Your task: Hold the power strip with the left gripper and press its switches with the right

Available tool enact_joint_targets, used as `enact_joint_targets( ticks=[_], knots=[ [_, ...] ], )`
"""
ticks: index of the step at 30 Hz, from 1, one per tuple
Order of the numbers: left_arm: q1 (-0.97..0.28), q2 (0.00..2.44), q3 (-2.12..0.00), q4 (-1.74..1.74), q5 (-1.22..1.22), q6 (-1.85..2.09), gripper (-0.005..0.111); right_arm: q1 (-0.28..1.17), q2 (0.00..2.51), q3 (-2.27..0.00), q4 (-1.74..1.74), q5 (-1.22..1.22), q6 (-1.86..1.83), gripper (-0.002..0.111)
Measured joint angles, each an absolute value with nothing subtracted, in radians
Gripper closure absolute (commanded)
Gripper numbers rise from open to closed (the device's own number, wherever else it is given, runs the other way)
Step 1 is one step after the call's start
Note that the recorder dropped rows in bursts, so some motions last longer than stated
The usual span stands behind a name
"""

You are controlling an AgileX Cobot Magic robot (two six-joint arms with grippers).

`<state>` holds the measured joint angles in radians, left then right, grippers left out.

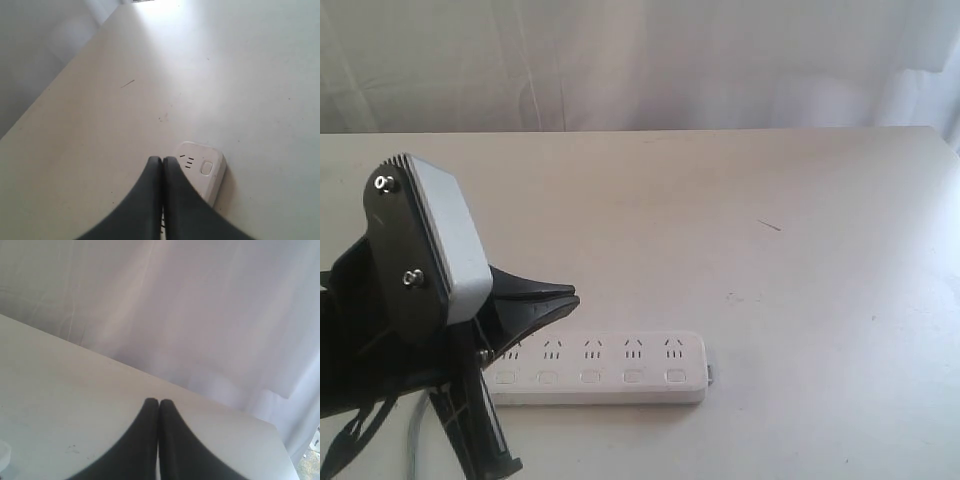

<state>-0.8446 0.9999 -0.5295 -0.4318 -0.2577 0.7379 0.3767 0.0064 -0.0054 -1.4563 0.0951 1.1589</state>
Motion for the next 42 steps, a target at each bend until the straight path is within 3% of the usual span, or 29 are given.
enact_joint_targets(
  ticks=[11, 19, 29, 42],
  knots=[
    [-0.823, 0.954, -0.504, -0.504, -0.296, 0.697, 0.107, 0.377, 0.006, -0.005, -1.454, 0.097, 1.159, 0.108],
    [-0.611, 0.932, -0.374, -0.422, -0.333, 0.474, 0.107, 0.377, 0.006, -0.005, -1.452, 0.097, 1.159, 0.108],
    [-0.287, 0.68, -0.223, 0.295, -0.456, -0.346, 0.107, 0.377, 0.006, -0.005, -1.452, 0.099, 1.159, 0.108],
    [-0.119, 0.375, -0.013, 0.498, -0.448, -0.62, 0.107, 0.377, 0.006, -0.005, -1.452, 0.099, 1.159, 0.108]
  ],
)
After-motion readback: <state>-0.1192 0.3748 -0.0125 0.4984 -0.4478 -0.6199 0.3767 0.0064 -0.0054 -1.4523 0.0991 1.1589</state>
